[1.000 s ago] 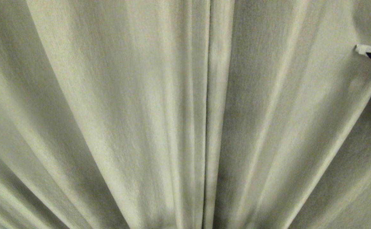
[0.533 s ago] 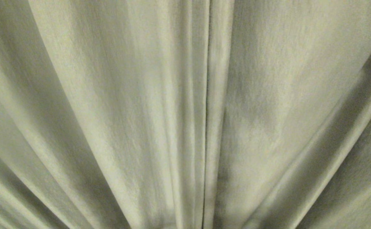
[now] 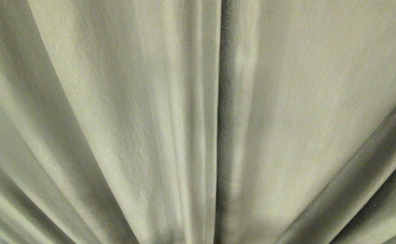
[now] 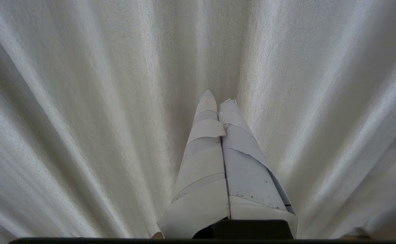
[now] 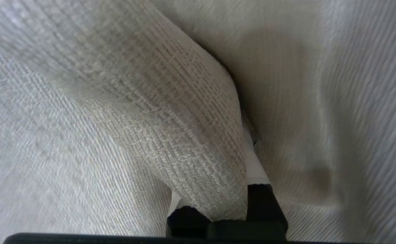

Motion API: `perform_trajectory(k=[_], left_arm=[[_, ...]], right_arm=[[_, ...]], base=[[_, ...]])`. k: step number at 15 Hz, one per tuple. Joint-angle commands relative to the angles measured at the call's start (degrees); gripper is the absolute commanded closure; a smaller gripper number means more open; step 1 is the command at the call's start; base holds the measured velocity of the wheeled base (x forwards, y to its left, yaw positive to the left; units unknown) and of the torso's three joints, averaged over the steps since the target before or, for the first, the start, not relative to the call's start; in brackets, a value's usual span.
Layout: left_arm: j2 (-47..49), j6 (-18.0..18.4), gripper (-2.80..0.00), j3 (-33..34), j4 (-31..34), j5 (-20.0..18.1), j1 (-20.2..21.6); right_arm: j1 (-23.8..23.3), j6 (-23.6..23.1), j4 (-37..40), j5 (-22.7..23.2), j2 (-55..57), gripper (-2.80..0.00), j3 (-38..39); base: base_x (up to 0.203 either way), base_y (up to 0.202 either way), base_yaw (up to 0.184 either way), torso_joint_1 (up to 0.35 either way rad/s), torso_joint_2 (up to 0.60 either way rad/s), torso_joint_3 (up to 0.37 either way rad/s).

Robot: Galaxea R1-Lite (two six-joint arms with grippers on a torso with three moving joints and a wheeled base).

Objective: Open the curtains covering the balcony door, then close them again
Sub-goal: Pull the outer curtains open on both sides

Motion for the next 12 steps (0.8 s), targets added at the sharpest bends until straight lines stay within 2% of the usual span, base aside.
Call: perform_trajectory(k=[1, 6, 12], left_arm=[[0.0, 0.0, 0.0, 0.0, 0.0, 0.0, 0.0], [0.0, 0.0, 0.0, 0.0, 0.0, 0.0, 0.0], [0.0, 0.0, 0.0, 0.0, 0.0, 0.0, 0.0]], right_arm=[[-3.5, 0.1, -0.2, 0.1, 4.8, 0.0, -4.7], [-8.9, 0.1, -0.2, 0.1, 10.6, 0.0, -11.3], [-14.8, 0.1, -1.5, 0.0, 13.7, 0.0, -11.7]], base=[[0.0, 0.0, 0.0, 0.0, 0.0, 0.0], [0.0, 0.0, 0.0, 0.0, 0.0, 0.0], [0.0, 0.0, 0.0, 0.0, 0.0, 0.0]])
